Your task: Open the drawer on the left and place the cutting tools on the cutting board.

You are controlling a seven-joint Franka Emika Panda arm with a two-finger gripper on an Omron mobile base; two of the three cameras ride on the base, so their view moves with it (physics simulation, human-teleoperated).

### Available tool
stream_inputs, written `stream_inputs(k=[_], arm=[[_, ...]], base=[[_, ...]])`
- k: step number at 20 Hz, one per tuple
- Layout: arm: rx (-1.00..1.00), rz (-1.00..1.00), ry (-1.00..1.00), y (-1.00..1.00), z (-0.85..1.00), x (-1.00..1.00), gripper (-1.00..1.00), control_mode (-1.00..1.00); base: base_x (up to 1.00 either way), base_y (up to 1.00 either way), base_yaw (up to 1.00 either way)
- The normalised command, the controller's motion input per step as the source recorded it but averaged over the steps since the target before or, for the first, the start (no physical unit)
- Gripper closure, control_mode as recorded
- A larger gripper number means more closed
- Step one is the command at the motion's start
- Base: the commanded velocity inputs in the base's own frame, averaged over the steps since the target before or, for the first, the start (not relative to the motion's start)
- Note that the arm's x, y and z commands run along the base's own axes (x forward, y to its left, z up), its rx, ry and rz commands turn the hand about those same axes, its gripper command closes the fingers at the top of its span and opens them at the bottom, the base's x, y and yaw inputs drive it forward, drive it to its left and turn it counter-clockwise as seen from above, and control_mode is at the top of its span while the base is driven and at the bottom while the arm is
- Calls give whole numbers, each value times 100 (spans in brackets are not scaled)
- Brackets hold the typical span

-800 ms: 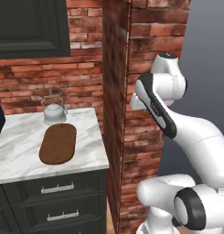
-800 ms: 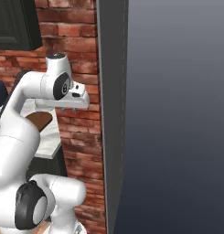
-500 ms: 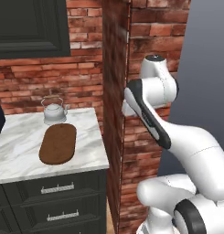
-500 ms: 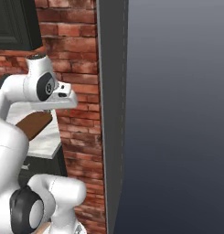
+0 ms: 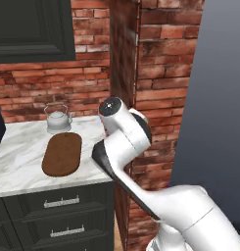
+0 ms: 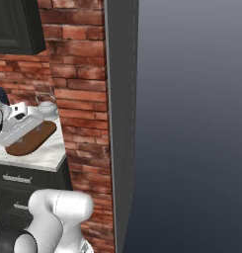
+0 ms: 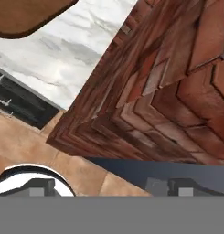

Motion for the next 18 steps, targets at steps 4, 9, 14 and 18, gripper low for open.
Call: stream_inputs(k=[4, 9, 14, 18], arm=[[-32, 24, -17, 66, -59, -36, -100, -100], [-28, 22, -15, 65, -75, -24, -100, -100], [-27, 25, -4, 54, -70, -34, -100, -100], [-22, 31, 0, 43, -45, -55, -100, -100]], base=[[0, 0, 0], [0, 0, 0], [0, 0, 0], [0, 0, 0]])
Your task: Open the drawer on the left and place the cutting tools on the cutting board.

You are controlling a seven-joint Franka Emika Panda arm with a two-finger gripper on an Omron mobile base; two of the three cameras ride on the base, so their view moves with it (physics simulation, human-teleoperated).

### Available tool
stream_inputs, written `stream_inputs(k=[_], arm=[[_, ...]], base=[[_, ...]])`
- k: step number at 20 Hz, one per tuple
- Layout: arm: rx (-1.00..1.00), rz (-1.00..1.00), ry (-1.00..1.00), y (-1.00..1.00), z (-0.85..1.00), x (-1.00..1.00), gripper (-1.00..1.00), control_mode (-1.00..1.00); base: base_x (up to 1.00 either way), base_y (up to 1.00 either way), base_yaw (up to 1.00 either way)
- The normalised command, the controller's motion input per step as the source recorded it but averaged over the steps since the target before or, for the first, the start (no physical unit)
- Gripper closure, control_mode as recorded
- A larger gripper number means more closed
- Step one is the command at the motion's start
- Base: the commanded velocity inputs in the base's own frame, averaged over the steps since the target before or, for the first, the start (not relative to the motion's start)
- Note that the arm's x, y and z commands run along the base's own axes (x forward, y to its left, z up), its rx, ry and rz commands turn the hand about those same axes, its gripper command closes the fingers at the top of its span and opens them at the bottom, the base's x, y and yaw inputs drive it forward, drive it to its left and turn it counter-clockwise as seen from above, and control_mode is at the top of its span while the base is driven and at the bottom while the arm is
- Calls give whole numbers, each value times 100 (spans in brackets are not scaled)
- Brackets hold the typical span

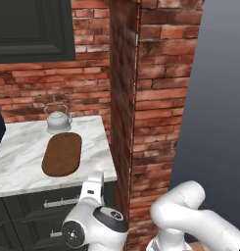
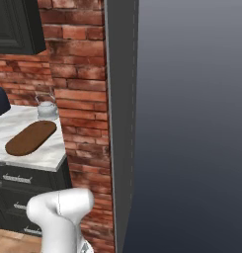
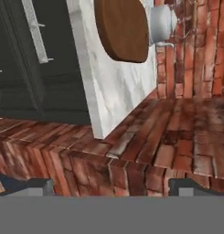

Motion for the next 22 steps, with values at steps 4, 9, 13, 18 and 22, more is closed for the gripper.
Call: stream_inputs(k=[4, 9, 13, 18, 22], arm=[[-21, 36, 1, 45, -44, -26, -100, -100], [-18, 39, 5, 35, -22, 0, -100, -100], [-13, 23, 2, 44, -22, 11, -100, -100], [-2, -4, 0, 7, -38, 25, -100, -100], [0, -12, 0, 16, -51, 21, -100, -100]], base=[[0, 0, 0], [0, 0, 0], [0, 0, 0], [0, 0, 0], [0, 0, 0]])
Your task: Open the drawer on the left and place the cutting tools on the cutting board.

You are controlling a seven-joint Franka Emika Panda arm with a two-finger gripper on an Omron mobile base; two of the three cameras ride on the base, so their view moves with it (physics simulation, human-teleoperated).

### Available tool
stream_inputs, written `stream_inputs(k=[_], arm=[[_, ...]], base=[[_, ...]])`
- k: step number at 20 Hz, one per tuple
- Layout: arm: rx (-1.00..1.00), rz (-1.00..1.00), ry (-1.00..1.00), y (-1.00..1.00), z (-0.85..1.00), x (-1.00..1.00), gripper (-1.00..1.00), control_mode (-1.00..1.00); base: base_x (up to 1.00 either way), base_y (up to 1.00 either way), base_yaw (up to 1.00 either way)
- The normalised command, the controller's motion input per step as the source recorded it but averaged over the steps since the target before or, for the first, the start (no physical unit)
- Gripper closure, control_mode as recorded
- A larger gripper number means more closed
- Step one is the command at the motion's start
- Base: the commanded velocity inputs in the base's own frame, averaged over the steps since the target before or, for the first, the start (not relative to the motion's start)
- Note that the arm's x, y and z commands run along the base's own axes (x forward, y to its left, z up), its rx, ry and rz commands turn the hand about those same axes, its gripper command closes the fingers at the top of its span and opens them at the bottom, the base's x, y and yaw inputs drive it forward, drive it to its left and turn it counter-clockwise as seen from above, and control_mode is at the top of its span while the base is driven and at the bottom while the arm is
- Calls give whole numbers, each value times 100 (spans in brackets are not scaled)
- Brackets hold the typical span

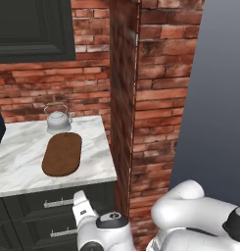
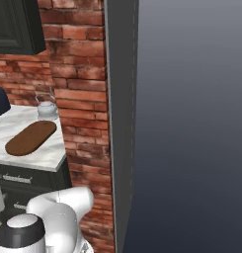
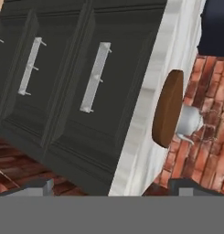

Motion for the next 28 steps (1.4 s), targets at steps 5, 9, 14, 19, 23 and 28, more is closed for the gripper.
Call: stream_inputs(k=[5, 9, 14, 19, 23, 28], arm=[[0, -3, -4, 37, -16, 15, -100, -100], [0, 0, -11, 50, -15, 19, -100, -100], [0, 0, -15, 35, -25, 28, -100, -100], [0, 0, -11, 13, -16, 19, -100, -100], [0, 0, -1, 2, 0, 1, -100, -100], [0, 0, 0, 0, 0, 21, -100, -100]], base=[[0, 0, 0], [0, 0, 0], [0, 0, 0], [0, 0, 0], [0, 0, 0], [0, 0, 0]])
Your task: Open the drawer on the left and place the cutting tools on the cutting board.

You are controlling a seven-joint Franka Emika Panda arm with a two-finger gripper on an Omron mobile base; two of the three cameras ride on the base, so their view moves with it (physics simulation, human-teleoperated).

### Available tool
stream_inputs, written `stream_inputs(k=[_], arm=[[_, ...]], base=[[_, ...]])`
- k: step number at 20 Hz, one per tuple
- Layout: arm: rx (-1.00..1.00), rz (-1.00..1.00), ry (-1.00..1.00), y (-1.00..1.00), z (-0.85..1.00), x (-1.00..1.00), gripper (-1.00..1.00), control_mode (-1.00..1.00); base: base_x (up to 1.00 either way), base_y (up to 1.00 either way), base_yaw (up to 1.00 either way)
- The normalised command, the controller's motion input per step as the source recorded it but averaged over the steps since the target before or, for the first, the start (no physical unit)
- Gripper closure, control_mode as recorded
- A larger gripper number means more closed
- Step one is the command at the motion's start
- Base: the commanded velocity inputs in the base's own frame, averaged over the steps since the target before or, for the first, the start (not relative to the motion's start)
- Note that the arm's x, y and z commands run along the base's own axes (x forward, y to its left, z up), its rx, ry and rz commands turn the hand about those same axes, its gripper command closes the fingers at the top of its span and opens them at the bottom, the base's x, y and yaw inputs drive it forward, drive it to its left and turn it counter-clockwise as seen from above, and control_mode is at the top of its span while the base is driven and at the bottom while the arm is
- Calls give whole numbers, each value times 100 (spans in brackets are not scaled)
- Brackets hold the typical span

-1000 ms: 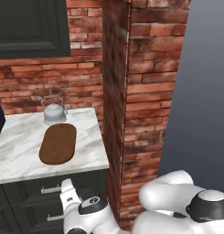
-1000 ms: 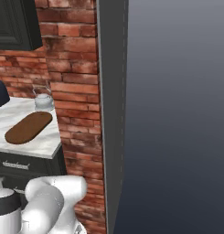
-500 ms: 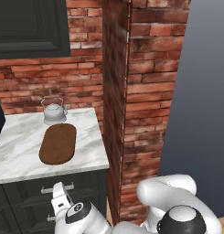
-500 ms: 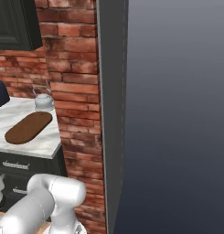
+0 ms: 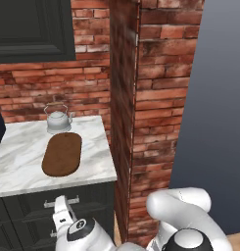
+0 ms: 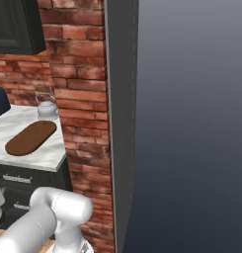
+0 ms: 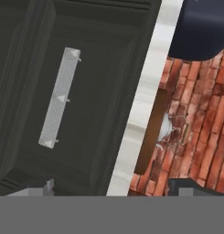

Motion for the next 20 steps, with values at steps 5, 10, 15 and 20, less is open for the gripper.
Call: stream_inputs(k=[5, 10, 15, 20], arm=[[0, 0, 0, 0, 0, 28, -100, -100], [0, 0, 0, 0, -1, 25, -100, -100], [0, 0, 0, 0, -28, 11, -100, -100], [0, 0, 0, 0, -43, 6, -100, -100]], base=[[0, 0, 0], [0, 0, 0], [0, 0, 0], [0, 0, 0]])
